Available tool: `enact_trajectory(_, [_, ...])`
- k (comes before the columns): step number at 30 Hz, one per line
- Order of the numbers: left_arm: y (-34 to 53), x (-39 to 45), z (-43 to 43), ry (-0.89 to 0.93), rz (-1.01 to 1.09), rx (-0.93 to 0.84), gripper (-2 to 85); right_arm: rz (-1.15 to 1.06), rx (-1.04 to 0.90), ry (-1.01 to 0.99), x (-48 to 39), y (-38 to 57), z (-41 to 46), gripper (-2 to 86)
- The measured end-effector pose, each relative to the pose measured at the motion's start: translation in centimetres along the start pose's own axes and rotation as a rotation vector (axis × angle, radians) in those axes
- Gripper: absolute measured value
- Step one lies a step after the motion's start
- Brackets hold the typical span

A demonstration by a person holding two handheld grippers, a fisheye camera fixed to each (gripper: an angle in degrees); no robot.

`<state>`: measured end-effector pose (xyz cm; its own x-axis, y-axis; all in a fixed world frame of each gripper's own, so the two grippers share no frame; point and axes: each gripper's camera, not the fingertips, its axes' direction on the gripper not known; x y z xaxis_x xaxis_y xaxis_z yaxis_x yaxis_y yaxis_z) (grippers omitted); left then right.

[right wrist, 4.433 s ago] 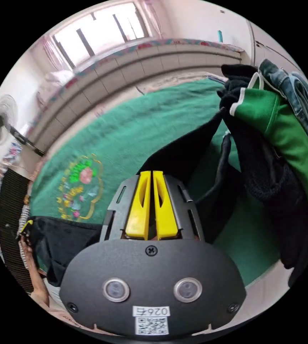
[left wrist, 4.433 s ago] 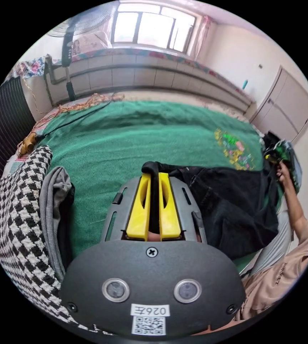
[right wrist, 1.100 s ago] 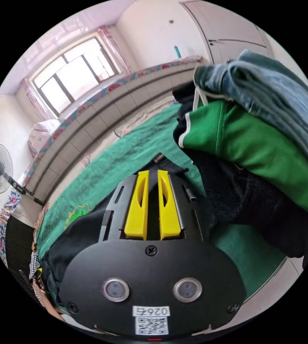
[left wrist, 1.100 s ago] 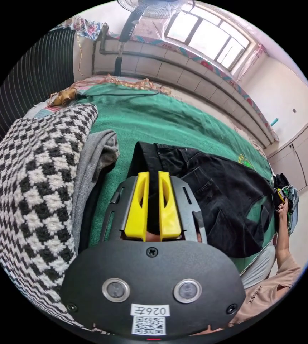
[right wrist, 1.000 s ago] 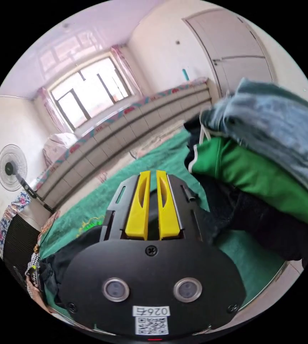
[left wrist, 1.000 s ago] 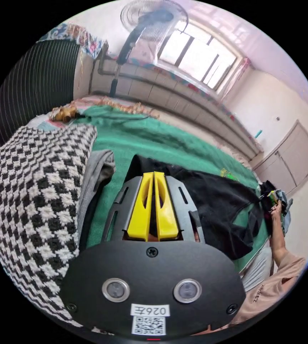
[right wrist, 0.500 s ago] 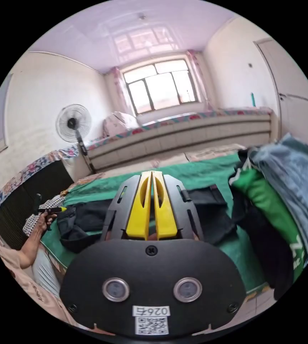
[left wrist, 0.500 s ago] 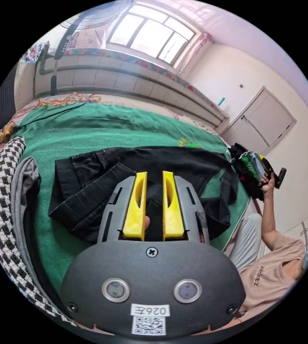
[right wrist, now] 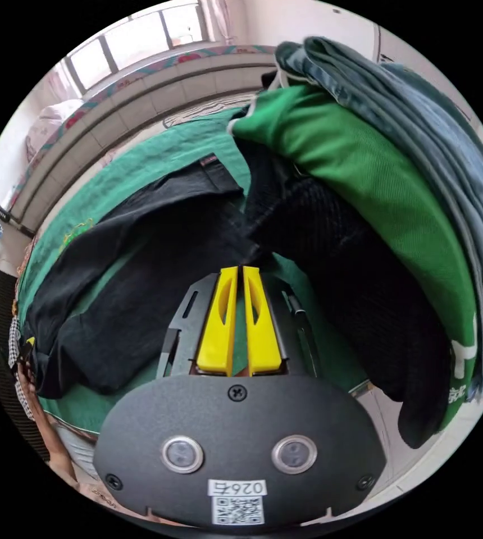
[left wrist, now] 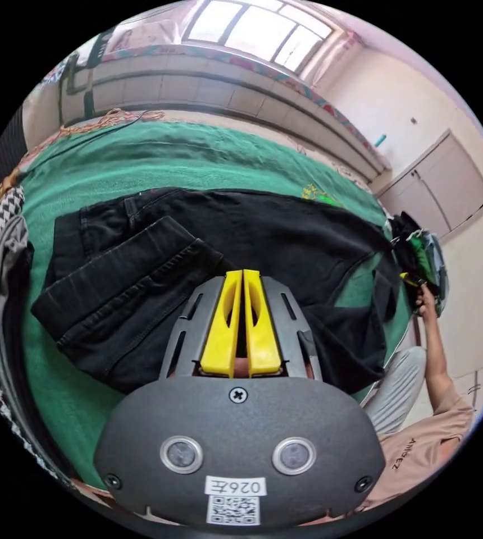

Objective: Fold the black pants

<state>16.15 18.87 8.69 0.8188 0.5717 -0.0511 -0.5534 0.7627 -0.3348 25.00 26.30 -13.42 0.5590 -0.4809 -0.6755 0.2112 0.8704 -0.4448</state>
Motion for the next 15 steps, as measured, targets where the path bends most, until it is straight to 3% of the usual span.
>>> enact_trajectory(5, [3.0, -3.2, -5.3, 0.226, -0.049, 0.167, -0.7, 0.039, 0.009, -0.078, 1.1, -2.1, 0.8, -1.0])
enact_trajectory(15, [13.8, -7.2, -14.3, 0.386, -0.104, 0.465, -0.8, 0.185, -0.056, -0.222, 4.3, -3.6, 1.2, 5.8])
